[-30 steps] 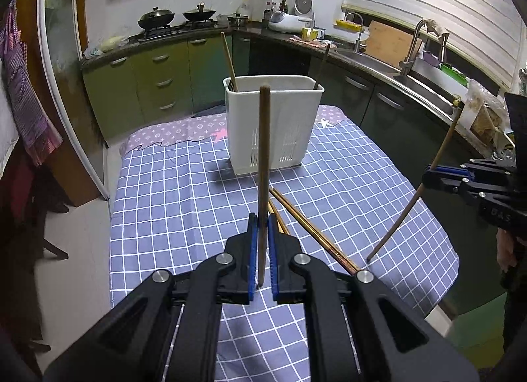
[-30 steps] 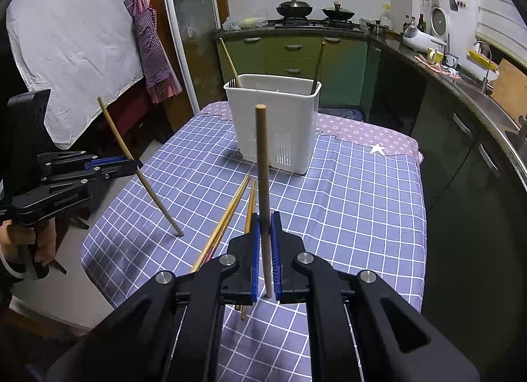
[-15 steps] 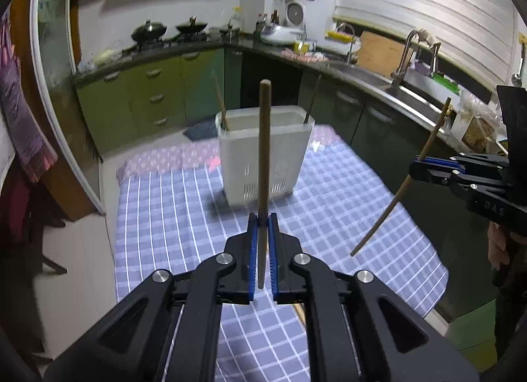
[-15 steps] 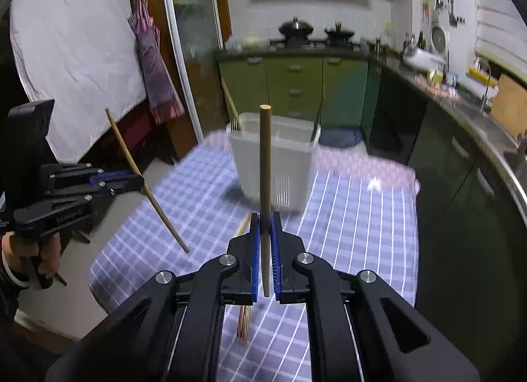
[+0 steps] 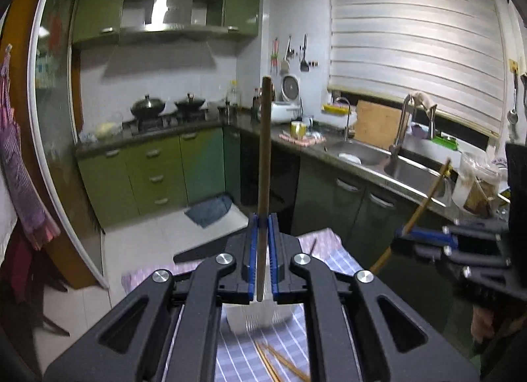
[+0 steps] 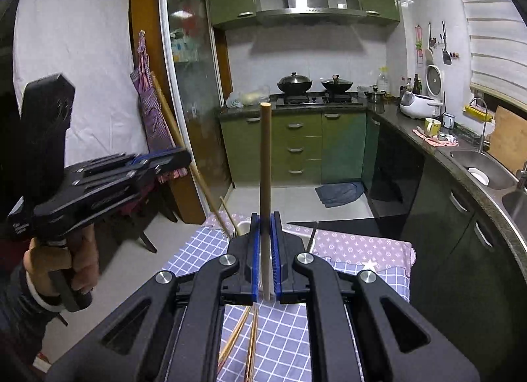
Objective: Organize utensils
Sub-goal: 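Drop the chopsticks into the white caddy with both tools, then lower the left tool and grasp a wooden chopstick while the right tool grasps another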
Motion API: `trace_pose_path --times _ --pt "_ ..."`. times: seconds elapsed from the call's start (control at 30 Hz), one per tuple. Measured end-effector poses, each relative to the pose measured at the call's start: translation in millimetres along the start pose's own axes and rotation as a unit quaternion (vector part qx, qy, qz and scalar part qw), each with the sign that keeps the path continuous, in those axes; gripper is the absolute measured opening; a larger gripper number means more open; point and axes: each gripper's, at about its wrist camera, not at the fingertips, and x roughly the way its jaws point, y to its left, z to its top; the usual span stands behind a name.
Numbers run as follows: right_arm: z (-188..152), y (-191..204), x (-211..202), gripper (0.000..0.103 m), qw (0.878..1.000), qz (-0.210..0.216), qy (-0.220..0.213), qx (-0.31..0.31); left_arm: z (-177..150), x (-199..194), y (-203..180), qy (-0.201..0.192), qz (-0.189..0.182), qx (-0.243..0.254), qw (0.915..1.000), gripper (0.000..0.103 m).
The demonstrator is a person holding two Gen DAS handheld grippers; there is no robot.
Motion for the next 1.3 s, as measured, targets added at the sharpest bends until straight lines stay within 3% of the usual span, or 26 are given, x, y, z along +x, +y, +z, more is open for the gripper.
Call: trace_pose_path --times 0.13,0.43,0.47,0.57,0.6,0.77,1.0,1.17,1.3 --pt "5 -4 4 0.007 1.000 0.005 -0.008 0.005 4 31 -3 0.000 0.018 0.011 0.9998 0.007" --pt "24 -18 11 0.007 0.999 -0.012 -0.028 0.015 -46 105 14 0.086 0.038 -0.017 0.9954 0.007" --pt "27 -19 13 0.007 0.999 -0.014 -0.032 0.016 -50 107 15 0.090 0.042 -0.018 0.9949 0.012" --pt "38 -25 23 0.007 0.999 -0.020 -0.043 0.023 -56 103 16 0.087 0.048 -0.016 0.9950 0.040" --pt "42 -26 28 0.007 0.998 -0.023 -0.048 0.026 -58 98 14 0.081 0.054 -0.011 0.9952 0.042" --pt "52 -37 66 0.007 0.998 -0.034 -0.044 0.036 -68 77 9 0.090 0.064 0.007 0.9939 0.042" --pt "25 -44 114 0.008 0.998 -0.040 0.006 0.039 -102 55 9 0.161 0.054 0.013 0.9854 0.047" --pt "4 -43 122 0.009 0.998 -0.044 0.023 0.032 -126 52 6 0.215 0.034 0.003 0.9761 0.047" --pt "-2 -42 104 0.010 0.999 -0.040 0.011 0.035 -147 56 -2 0.257 0.021 0.001 0.9662 0.047"
